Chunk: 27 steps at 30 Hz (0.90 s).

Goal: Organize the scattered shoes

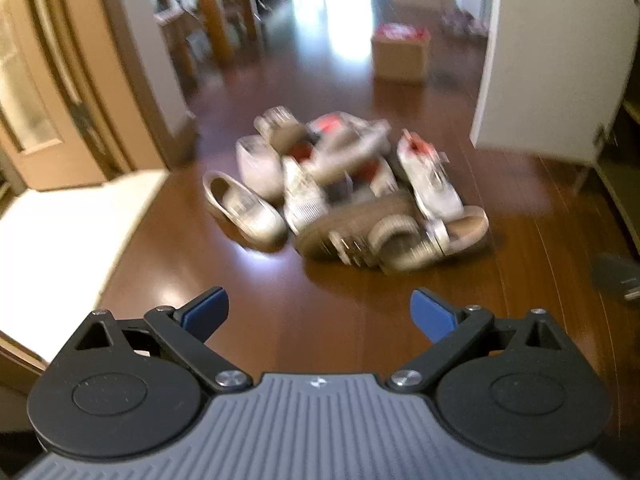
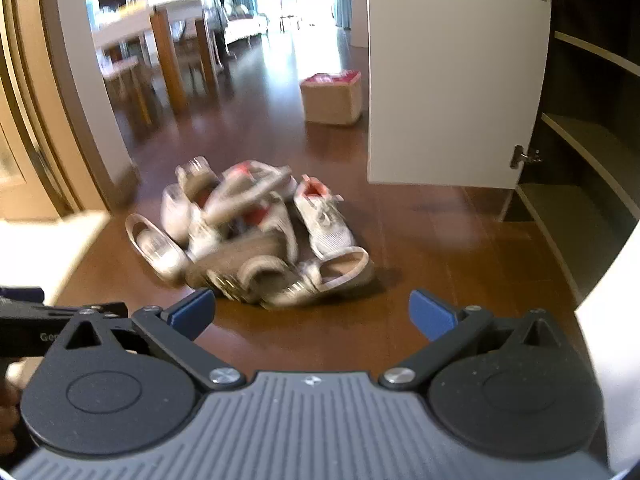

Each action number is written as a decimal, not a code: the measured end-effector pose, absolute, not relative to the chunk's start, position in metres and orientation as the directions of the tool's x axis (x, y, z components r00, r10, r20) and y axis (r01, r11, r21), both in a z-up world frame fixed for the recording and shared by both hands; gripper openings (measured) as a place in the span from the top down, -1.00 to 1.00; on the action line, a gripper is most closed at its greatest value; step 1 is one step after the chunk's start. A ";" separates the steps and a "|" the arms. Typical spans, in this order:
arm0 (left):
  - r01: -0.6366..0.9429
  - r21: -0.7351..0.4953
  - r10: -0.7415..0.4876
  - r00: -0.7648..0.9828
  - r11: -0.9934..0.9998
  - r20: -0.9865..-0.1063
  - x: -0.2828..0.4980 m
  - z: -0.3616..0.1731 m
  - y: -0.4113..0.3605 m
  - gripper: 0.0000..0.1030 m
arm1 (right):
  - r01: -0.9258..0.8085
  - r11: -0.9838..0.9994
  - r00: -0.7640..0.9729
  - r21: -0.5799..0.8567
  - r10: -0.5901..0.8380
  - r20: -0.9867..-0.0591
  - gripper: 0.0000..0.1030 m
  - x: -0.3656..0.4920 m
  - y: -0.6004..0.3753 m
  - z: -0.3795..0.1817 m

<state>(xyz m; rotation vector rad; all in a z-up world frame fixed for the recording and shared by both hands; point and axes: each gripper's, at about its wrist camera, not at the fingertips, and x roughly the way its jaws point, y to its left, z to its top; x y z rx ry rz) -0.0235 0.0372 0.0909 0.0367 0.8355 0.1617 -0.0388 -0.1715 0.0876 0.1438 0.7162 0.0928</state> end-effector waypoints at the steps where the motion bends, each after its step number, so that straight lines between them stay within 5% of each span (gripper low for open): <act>1: -0.143 0.097 0.169 0.672 0.985 -0.721 -0.025 0.101 0.043 -0.93 | -0.045 0.982 0.773 0.183 0.150 -0.617 -0.99 -0.043 -0.176 0.103; 8: -0.174 0.203 0.265 0.723 0.964 -0.638 -0.025 0.148 0.080 -0.99 | -0.168 0.975 0.885 0.143 0.213 -0.415 -0.99 -0.061 -0.205 0.173; 19: -0.043 0.449 0.356 0.680 0.892 -0.641 0.013 0.132 0.097 -0.99 | -0.128 0.883 0.774 0.452 0.373 -0.511 -0.99 -0.005 -0.256 0.114; 27: 0.056 0.330 0.234 0.596 0.942 -0.768 0.032 0.102 0.112 -0.99 | -0.029 0.824 0.635 0.565 0.452 -0.627 -0.99 0.028 -0.257 0.053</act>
